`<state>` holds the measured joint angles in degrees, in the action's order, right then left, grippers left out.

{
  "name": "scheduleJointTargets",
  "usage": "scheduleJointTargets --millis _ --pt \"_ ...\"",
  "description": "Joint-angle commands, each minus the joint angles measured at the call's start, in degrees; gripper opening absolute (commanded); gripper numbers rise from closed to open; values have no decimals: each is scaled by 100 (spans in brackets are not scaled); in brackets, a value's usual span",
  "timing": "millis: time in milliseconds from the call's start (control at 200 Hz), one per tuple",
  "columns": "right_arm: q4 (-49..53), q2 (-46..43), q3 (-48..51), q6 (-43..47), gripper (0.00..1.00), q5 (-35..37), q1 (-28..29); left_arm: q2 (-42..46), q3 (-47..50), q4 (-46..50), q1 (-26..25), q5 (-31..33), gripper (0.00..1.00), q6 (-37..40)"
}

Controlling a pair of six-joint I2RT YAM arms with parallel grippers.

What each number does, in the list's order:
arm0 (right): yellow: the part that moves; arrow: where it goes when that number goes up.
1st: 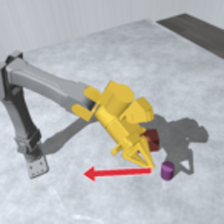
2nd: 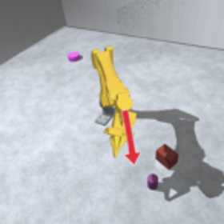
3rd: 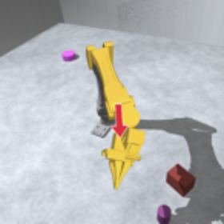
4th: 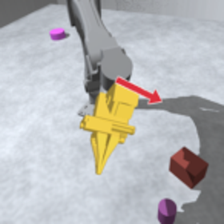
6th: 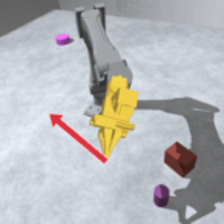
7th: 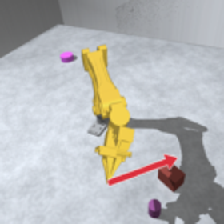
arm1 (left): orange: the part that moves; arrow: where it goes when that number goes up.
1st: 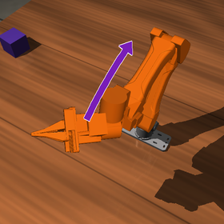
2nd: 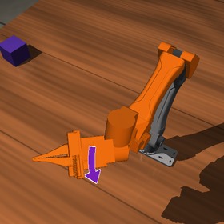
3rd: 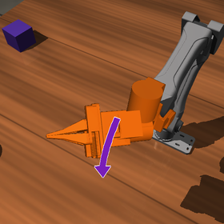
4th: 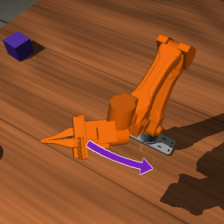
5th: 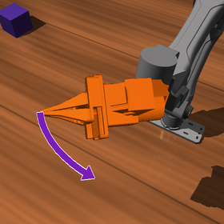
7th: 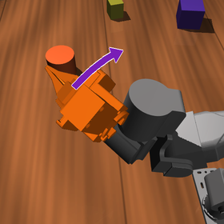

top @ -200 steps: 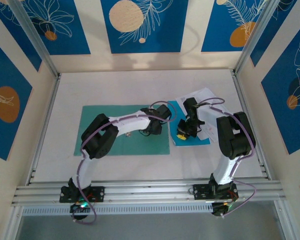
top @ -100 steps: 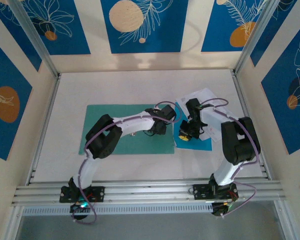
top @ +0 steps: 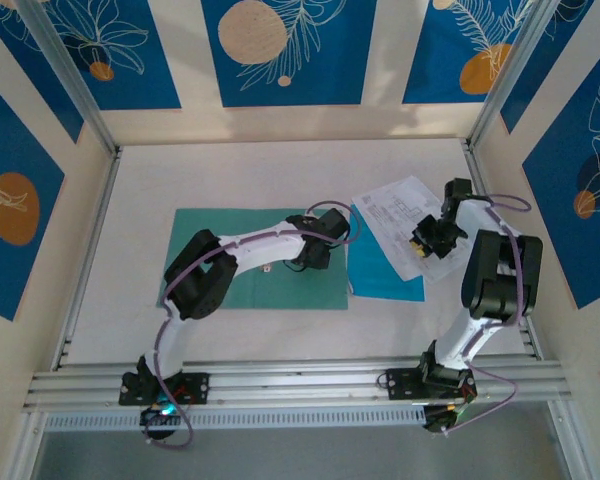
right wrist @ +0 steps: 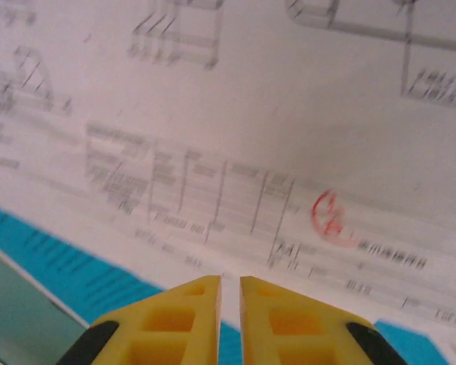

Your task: Put the files into the folder

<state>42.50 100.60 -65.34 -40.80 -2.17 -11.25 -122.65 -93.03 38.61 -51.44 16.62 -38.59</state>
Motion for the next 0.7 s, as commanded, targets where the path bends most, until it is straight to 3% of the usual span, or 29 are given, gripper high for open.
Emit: scheduleJointTargets --millis 0,310,695 --pt "321 378 -141 -69 15 -257 -78 -73 10 148 73 -229 35 20" --pt "455 768 50 147 9 -355 -29 -630 -174 -123 -23 -594 31 -21" --pt "459 734 254 230 6 -200 8 -787 -592 19 -37 -505 32 -182"
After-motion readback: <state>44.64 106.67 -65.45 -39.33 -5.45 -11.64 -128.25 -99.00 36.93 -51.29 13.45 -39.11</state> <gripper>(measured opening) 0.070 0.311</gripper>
